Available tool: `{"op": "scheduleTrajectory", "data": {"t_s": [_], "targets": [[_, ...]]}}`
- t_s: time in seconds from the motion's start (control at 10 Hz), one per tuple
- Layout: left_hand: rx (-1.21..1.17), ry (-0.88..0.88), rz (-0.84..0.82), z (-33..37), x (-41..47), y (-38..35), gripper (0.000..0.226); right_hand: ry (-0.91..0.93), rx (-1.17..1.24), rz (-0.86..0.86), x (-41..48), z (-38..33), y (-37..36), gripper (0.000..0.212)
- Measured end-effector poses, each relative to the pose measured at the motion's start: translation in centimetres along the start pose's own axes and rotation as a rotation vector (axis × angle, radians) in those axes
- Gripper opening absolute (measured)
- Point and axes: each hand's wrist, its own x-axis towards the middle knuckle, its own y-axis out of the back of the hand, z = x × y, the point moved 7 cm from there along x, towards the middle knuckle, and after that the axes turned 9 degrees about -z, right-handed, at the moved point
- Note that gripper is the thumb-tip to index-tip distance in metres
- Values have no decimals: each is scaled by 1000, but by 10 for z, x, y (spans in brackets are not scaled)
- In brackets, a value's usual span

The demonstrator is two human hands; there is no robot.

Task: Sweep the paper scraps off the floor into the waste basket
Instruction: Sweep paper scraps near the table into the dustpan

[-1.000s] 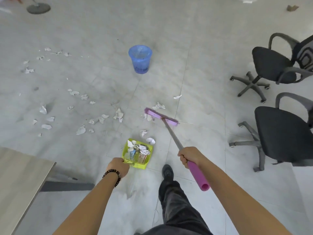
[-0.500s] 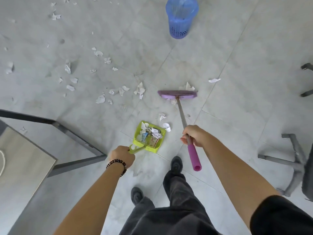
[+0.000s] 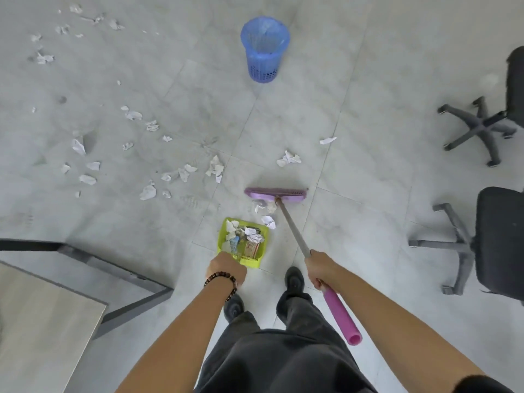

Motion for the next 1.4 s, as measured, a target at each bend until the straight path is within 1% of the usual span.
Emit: {"op": "scheduleTrajectory", "data": {"t_s": [0.1,0.2,0.3,0.4,0.5,0.6,0.7,0.8,0.9,1.0,1.1,1.2,1.3,1.4], "targets": [[13,-32,-44,-7,-4,4,12,9,154,11,-17,4,-13,33],[58,-74,-44,-22,-5,24,12,-8,300,30,-36,10,-22,32],[129,-119,-35,-32,-4,42,7,-49,425,105,-59,14,-35,33],[217,-150,-68,-37,-5,49,9,-100,707,125,-50,14,-42,33],[250,-153,-78,-39,0,48,15,-229,530,93,-46,22,-41,35],[216,-138,-46,-41,7,52,14,-131,873,153,-37,14,-41,34],[213,-124,-5,-39,13,59,16,-139,917,113,-29,6,-46,35],[241,-113,22,-31,17,66,15,-146,913,16,-24,-10,-67,37],[264,-92,36,-22,21,69,18,-205,939,-120,-34,-17,-97,36],[288,-90,43,-16,24,71,18,-121,950,-163,-51,-16,-105,33],[300,-85,45,-17,25,74,15,-124,1147,-376,-63,-6,-96,33],[301,-82,31,-26,24,77,10,-108,1267,-439,-86,-2,-77,30],[283,-105,10,-31,15,83,12,-80,1301,-419,-90,-5,-66,28],[217,-135,-17,-28,9,87,13,-30,1321,-377,-93,-14,-57,22]]}}
